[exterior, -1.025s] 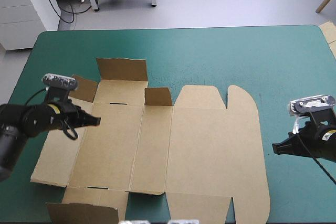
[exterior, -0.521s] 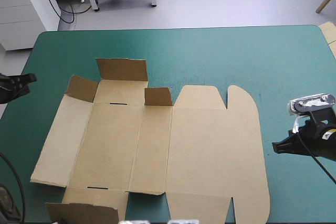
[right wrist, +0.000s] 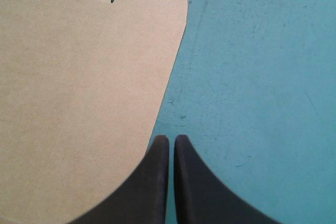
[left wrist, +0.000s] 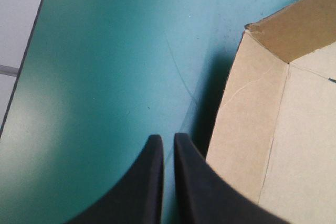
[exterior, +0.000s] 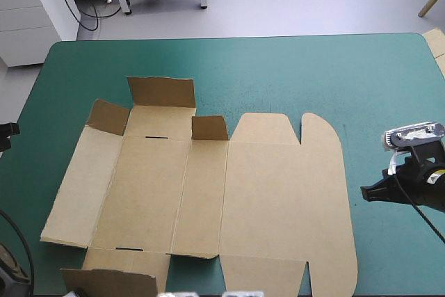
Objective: Fold the box
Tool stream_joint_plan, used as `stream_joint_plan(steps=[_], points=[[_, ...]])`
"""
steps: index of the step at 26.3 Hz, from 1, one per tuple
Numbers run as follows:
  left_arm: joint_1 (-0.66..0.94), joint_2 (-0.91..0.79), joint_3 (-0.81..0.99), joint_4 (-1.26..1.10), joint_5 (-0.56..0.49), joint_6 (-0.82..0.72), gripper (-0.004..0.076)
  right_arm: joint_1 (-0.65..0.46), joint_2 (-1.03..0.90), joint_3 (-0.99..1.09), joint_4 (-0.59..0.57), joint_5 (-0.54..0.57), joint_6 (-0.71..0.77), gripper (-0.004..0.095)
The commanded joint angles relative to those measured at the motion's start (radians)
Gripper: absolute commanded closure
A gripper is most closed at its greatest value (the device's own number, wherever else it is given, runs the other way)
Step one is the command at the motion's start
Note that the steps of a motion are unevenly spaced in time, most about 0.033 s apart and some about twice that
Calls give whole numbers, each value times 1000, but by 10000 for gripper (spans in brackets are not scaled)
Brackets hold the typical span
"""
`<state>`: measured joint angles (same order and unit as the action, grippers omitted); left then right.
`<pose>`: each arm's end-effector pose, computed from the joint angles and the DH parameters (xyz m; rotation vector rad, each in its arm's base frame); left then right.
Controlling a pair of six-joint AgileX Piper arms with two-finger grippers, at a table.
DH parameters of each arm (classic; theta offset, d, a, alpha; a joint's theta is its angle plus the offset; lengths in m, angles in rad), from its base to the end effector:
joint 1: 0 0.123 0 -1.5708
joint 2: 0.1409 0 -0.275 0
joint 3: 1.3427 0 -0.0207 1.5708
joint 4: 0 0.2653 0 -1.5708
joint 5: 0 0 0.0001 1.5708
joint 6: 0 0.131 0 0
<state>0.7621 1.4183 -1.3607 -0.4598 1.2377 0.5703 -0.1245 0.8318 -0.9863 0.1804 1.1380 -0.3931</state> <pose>0.2603 0.1725 0.3169 -0.3383 2.5508 -0.1841 0.1803 -0.0011 0.3334 -0.3051 2.4254 0.0061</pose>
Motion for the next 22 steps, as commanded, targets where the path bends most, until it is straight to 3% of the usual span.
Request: stream_joint_plan(steps=[1,3,5,12,22], points=[[3,-33,-33,-29,37,1,435,-7,-8,-24,6,-46,-8,889],[3,-33,-33,-54,24,-1,160,-7,-8,-24,6,-46,-8,889],[3,-33,-33,-56,36,-54,29,-7,-8,-24,6,-46,-8,888],[3,-33,100,-45,38,-24,48,-7,-8,-24,6,-47,-13,889],[3,-33,417,-53,-12,164,50,-7,-8,-24,4,-55,-13,889]])
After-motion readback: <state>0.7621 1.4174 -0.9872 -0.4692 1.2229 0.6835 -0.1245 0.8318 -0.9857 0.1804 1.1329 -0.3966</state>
